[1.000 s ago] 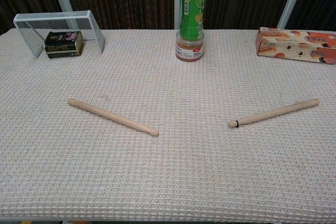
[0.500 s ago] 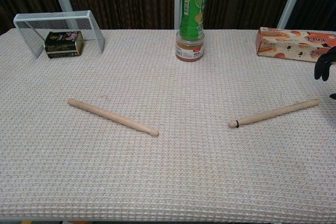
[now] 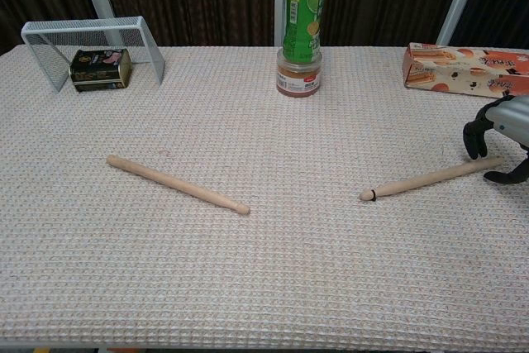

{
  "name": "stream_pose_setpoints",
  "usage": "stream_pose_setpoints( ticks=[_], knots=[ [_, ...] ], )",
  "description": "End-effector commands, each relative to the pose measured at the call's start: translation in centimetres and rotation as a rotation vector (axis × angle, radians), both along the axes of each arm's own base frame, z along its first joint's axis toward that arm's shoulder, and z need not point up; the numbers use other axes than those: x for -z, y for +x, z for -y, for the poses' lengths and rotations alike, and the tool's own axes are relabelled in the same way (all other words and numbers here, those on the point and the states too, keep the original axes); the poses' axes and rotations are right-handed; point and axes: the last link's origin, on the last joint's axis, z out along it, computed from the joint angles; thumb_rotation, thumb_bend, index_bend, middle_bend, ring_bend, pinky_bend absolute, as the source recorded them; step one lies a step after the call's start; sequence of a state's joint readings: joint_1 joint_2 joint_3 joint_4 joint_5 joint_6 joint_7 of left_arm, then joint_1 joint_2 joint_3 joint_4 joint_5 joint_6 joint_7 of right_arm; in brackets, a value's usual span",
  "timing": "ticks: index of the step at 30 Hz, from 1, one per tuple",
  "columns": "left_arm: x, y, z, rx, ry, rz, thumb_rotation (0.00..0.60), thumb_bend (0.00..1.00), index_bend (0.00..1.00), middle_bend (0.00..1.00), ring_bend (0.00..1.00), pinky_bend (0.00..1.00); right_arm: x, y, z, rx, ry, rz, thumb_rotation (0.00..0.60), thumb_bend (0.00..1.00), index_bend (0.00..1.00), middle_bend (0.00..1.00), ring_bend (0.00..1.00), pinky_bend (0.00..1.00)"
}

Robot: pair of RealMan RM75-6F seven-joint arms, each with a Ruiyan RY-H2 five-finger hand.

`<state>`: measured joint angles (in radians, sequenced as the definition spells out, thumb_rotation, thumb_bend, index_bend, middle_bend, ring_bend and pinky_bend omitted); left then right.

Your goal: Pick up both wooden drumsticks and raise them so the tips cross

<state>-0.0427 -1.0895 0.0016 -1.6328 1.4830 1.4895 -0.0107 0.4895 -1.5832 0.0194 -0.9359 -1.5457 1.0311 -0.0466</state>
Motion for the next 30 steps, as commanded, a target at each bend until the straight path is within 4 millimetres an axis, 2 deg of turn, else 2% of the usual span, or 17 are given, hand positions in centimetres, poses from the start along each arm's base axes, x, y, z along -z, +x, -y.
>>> stream_pose_setpoints(
  ticks=[1, 14, 30],
  knots=[
    [0.0, -0.1, 0.1, -0.003, -0.002, 0.003, 0.6, 0.16, 0.19, 0.17, 0.09, 0.07, 0.1, 0.0, 0.0, -0.001, 0.001, -0.002, 0.6, 0.2, 0.51, 0.5, 0.24, 0.21],
    [0.1, -0.8, 0.2, -0.016, -0.01, 0.022, 0.6, 0.16, 0.19, 0.17, 0.09, 0.07, 1.1, 0.4, 0.4, -0.01, 0.02, -0.017, 0.6, 0.21, 0.51, 0.5, 0.24, 0.21],
    [0.0, -1.1, 0.5, -0.017, -0.015, 0.033, 0.6, 0.16, 0.19, 0.17, 0.09, 0.07, 1.5, 0.9, 0.4, -0.022, 0.036, -0.026, 0.6, 0.3, 0.51, 0.5, 0.25, 0.21]
  ],
)
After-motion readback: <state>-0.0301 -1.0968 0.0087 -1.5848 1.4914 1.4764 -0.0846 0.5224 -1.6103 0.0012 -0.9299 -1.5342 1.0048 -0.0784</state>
